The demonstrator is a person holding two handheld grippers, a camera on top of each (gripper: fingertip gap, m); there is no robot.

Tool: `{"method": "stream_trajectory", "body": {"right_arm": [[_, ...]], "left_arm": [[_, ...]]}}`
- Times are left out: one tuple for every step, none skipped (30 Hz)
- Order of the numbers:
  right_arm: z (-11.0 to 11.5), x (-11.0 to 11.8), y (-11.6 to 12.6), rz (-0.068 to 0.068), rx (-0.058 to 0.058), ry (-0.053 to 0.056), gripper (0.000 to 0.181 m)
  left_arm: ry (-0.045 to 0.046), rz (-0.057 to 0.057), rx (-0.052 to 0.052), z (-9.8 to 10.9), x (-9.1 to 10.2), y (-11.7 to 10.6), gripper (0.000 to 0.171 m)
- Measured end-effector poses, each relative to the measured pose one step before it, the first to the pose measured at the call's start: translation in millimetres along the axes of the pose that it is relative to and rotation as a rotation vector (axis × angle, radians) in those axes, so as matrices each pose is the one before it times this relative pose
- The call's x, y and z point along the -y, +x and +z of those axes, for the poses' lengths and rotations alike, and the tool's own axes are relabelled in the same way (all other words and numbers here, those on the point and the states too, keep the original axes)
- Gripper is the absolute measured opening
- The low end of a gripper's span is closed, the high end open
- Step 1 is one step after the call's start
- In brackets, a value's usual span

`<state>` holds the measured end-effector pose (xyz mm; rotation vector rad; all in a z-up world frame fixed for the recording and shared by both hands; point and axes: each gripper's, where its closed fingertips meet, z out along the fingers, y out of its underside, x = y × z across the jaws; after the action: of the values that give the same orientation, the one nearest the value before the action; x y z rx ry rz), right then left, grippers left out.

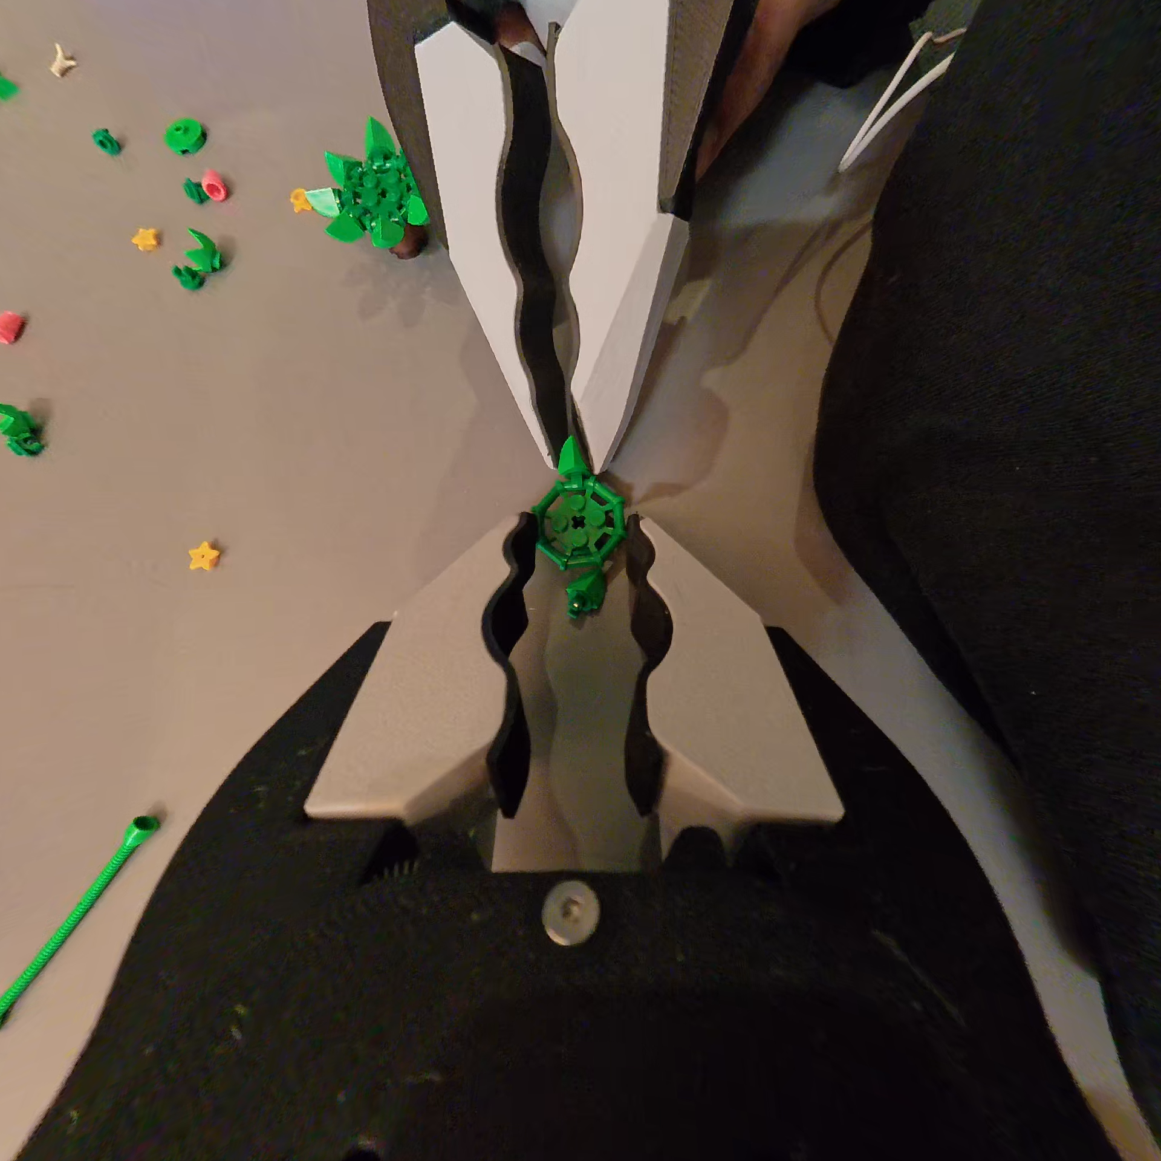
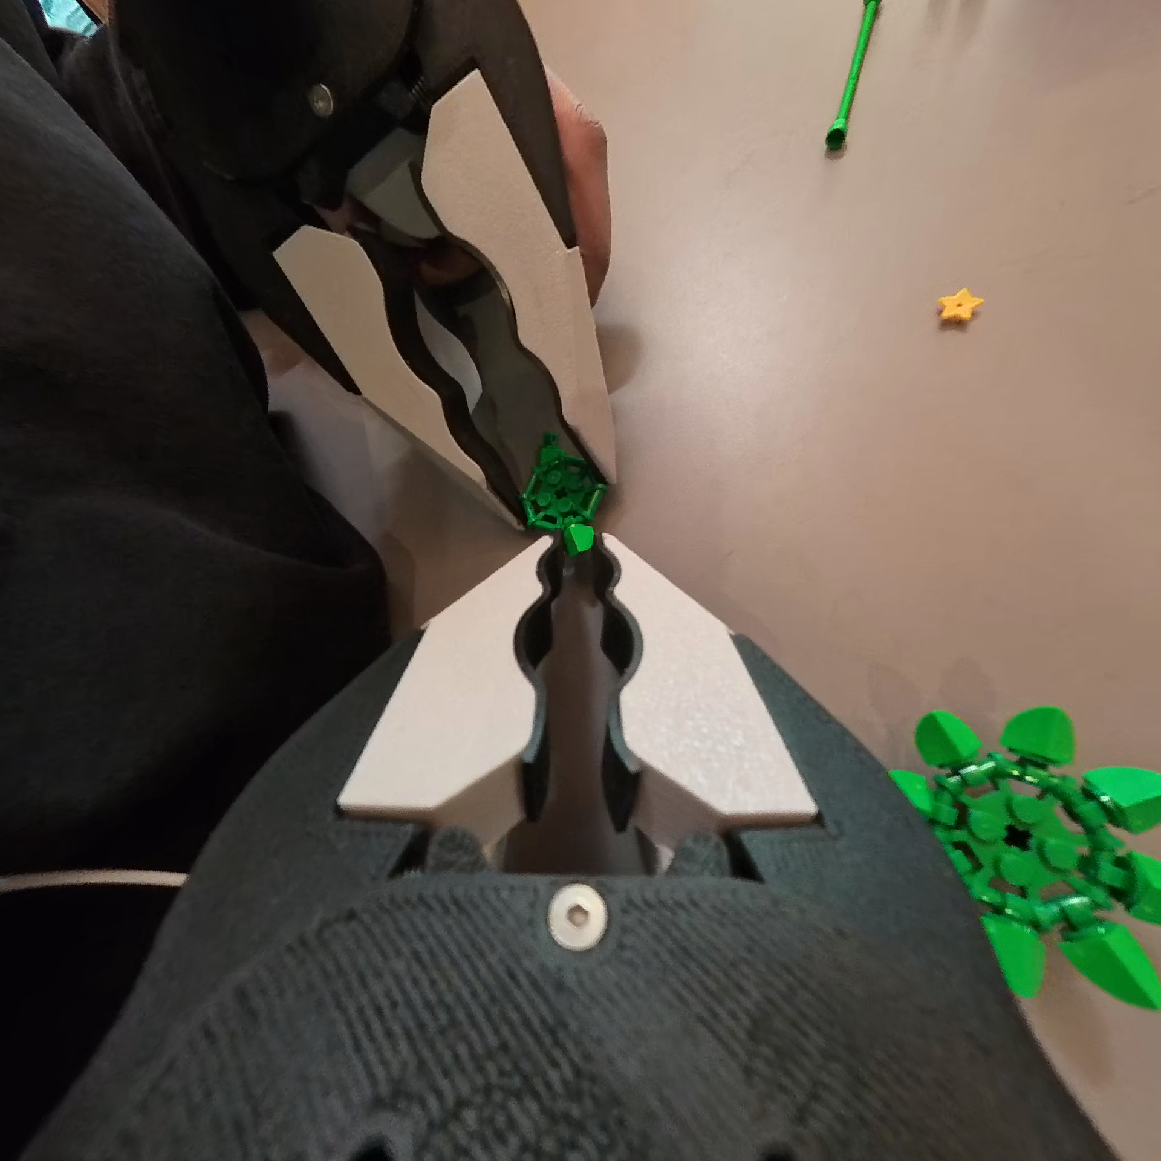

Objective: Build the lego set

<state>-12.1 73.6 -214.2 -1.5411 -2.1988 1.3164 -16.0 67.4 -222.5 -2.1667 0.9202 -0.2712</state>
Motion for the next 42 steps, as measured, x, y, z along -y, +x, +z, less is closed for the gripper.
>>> {"method": "stream_trajectory", "body": {"right_arm": [[0.00,-0.05,-0.13,0.0080,0.0035,0.0007,0.007],[-0.02,-0.04,-0.03,0.0127,0.0034,0.0019,0.007],[-0.15,0.01,0.05,0.0131,0.0017,0.0027,0.008],[-0.09,-0.11,-0.03,0.0083,-0.0009,0.0019,0.008],[-0.16,-0.13,0.09,0.0041,-0.0025,0.0017,0.008],[-0.11,-0.14,0.07,0.0038,-0.0028,0.0016,0.008],[-0.17,-0.01,0.34,0.0043,-0.0026,0.0015,0.009],[-0.10,-0.09,-0.01,0.0047,0.0003,0.0010,0.009],[-0.09,-0.13,-0.13,0.0050,0.0031,0.0002,0.008],[-0.08,-0.09,-0.01,0.0046,0.0024,0.0005,0.008],[-0.12,0.08,-0.05,0.0030,0.0024,0.0007,0.008],[-0.06,0.03,-0.14,0.0018,0.0021,0.0008,0.008],[-0.12,0.18,0.11,0.0007,-0.0003,0.0008,0.008],[-0.19,0.16,0.13,0.0006,-0.0012,0.0022,0.008],[-0.36,0.35,0.19,0.0021,-0.0009,0.0030,0.008],[-0.32,0.37,0.22,0.0028,-0.0006,0.0037,0.009],[-0.62,0.57,0.27,0.0019,-0.0017,0.0051,0.009],[-0.52,0.60,0.52,0.0008,-0.0044,0.0058,0.011],[-0.42,0.53,0.65,0.0005,-0.0060,0.0048,0.013],[-0.39,0.25,0.72,0.0008,-0.0078,0.0037,0.014],[-0.55,0.34,1.00,0.0008,-0.0100,0.0048,0.016],[-0.70,0.92,0.98,-0.0004,-0.0109,0.0079,0.017],[-0.98,1.21,1.27,-0.0003,-0.0133,0.0108,0.018],[-1.03,1.41,1.20,0.0011,-0.0123,0.0126,0.020],[-1.06,1.25,0.46,0.0031,-0.0080,0.0123,0.021],[-0.99,1.00,0.10,0.0046,-0.0052,0.0109,0.022],[-0.73,0.78,-0.31,0.0047,-0.0033,0.0099,0.023],[-0.59,0.79,-0.78,0.0038,-0.0020,0.0091,0.024],[-0.43,0.50,-1.15,0.0021,-0.0006,0.0077,0.025],[-0.18,0.36,-1.16,-0.0001,-0.0021,0.0059,0.026],[-0.19,0.26,-1.08,-0.0041,-0.0045,0.0048,0.027],[0.02,0.29,-1.02,-0.0079,-0.0061,0.0042,0.027],[0.08,0.32,-1.43,-0.0099,-0.0053,0.0043,0.027],[0.18,0.48,-1.95,-0.0104,-0.0025,0.0043,0.028],[0.49,0.26,-2.21,-0.0103,0.0002,0.0029,0.028],[0.72,-0.21,-1.94,-0.0088,-0.0005,-0.0011,0.028],[0.94,-0.77,-1.49,-0.0076,-0.0016,-0.0053,0.028],[0.88,-0.84,-1.29,-0.0076,-0.0016,-0.0054,0.028],[0.81,-0.60,-1.17,-0.0084,-0.0019,-0.0040,0.028],[0.60,-0.42,-0.65,-0.0084,-0.0033,-0.0035,0.028],[0.66,-0.60,-0.43,-0.0070,-0.0034,-0.0047,0.027],[0.67,-0.80,-0.41,-0.0048,-0.0009,-0.0064,0.027]], "left_arm": [[0.00038,-0.0018,-0.0020,0.06,0.03,-0.01,0.028],[0.00016,-0.0004,-0.0005,-0.10,0.04,0.01,0.028],[0.00006,0.0016,0.0015,-0.02,0.02,-0.04,0.028],[-0.00002,0.0015,0.0015,0.05,-0.06,-0.02,0.028],[0.00002,0.0003,0.0004,0.00,0.00,-0.08,0.028],[-0.00004,0.0001,0.0001,0.00,-0.01,-0.02,0.028],[0.00002,0.0003,0.0003,-0.01,0.01,0.07,0.028],[0.00003,0.0006,0.0006,0.05,0.06,-0.06,0.028],[-0.00004,0.0012,0.0012,-0.07,-0.04,-0.04,0.028],[-0.00004,0.0010,0.0011,0.10,-0.02,0.00,0.028],[0.00000,0.0005,0.0006,-0.06,-0.05,-0.05,0.028],[-0.00003,0.0005,0.0005,0.04,0.05,-0.04,0.028],[-0.00009,0.0007,0.0009,-0.02,0.00,-0.03,0.028],[-0.00007,0.0004,0.0011,0.11,-0.03,-0.09,0.028],[0.00000,-0.0020,-0.0002,-0.09,0.00,-0.20,0.029],[0.00051,-0.0044,-0.0031,-0.01,0.04,-0.18,0.029],[0.00027,-0.0051,-0.0046,-0.07,-0.04,0.00,0.029],[-0.00100,-0.0059,-0.0008,-0.05,-0.12,-0.61,0.029],[-0.00141,-0.0056,0.0010,0.09,-0.26,-0.65,0.029],[-0.00173,-0.0038,0.0022,0.15,-0.19,-0.66,0.029],[-0.00396,-0.0037,0.0083,0.44,-0.46,-1.41,0.029],[-0.00556,-0.0042,0.0119,0.46,-0.70,-1.93,0.029],[-0.00047,-0.0083,0.0158,-0.02,-0.20,-2.91,0.029],[-0.00089,-0.0080,0.0205,-0.10,-0.35,-3.87,0.030],[-0.00072,-0.0085,0.0207,-0.35,-0.50,-4.11,0.031],[-0.00040,-0.0121,0.0153,-0.22,-0.48,-3.75,0.034],[-0.00093,-0.0146,0.0056,-0.27,-0.49,-2.60,0.038],[-0.00101,-0.0135,0.0007,-0.41,-0.73,-1.89,0.041],[-0.00082,-0.0122,-0.0007,-0.80,-0.94,-1.94,0.044],[-0.00118,-0.0096,-0.0055,-1.13,-1.51,-1.26,0.047],[0.00022,-0.0092,-0.0048,-1.75,-1.73,-1.69,0.049],[0.00464,-0.0131,0.0000,-2.19,-1.31,-2.76,0.049],[0.01135,-0.0138,-0.0055,-2.82,-0.38,-2.15,0.049],[0.01463,-0.0160,-0.0157,-3.19,0.09,-0.89,0.049],[0.01611,-0.0154,-0.0232,-3.47,0.19,0.15,0.048],[0.01422,-0.0080,-0.0417,-3.63,-0.20,3.66,0.045],[0.01337,-0.0016,-0.0516,-3.65,-0.39,6.07,0.043],[0.01448,-0.0022,-0.0287,-3.12,0.28,3.43,0.039],[0.01397,0.0016,-0.0186,-2.40,0.80,2.51,0.033],[0.01037,0.0085,-0.0156,-1.41,0.89,2.88,0.029],[0.00250,0.0115,-0.0062,-0.14,0.22,1.97,0.027],[-0.00954,0.0104,-0.0034,1.02,-1.03,1.51,0.027]]}}
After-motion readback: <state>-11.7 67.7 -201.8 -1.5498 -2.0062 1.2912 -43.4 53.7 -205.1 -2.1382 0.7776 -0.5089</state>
